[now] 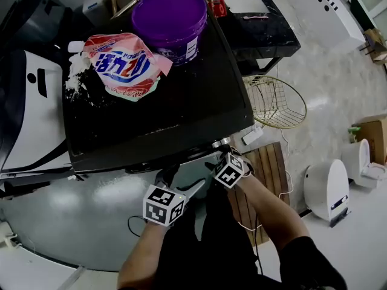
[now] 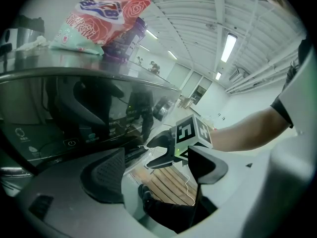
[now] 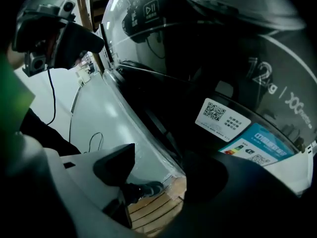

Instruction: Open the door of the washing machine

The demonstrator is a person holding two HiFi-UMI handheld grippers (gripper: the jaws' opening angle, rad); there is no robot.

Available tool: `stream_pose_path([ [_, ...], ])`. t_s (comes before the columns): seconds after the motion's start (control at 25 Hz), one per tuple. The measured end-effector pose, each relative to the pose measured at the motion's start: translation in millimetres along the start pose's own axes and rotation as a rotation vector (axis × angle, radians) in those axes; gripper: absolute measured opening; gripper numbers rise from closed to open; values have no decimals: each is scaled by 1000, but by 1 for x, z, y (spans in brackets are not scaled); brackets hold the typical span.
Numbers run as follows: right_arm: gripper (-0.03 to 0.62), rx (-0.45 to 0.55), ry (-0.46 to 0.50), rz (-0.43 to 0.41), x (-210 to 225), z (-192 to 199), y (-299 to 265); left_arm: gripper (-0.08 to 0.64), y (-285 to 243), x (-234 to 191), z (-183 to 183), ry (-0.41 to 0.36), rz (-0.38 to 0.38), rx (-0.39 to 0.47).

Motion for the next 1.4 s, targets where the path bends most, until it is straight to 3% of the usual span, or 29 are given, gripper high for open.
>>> stream_pose_path([
  [0.12,310,-25,50,-11,1,1,-10,420,2,1,1,2,-5,-4],
  [0.24,261,-44,103,8,3,3,-14,419,7,5,3,-2,-4,-13],
  [0.4,262,-53,129,13,2,2,-13,416,12,4,4,-1,-16,-23],
  [0.76,153,-56,306,93,10,5,-17,407,13,5,-1,0,-12,-25],
  [1.04,139,-60,330,61,11,6,-16,402,15,7,7,12,-15,-43],
  [1.24,113,-120,379,19,9,2,-12,400,25,4,9,10,-33,-35],
  [1.4,109,-120,361,47,8,0,-11,400,35,2,9,18,-44,-16],
])
Point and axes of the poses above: the fingertips, and each gripper's own axes: y backward along the fingers, x to its right, z out of its underside, the point moved 2 cm from there along y, backward along the fingers, and after that the axes turned 10 degrees about x, right-handed, at the moved point
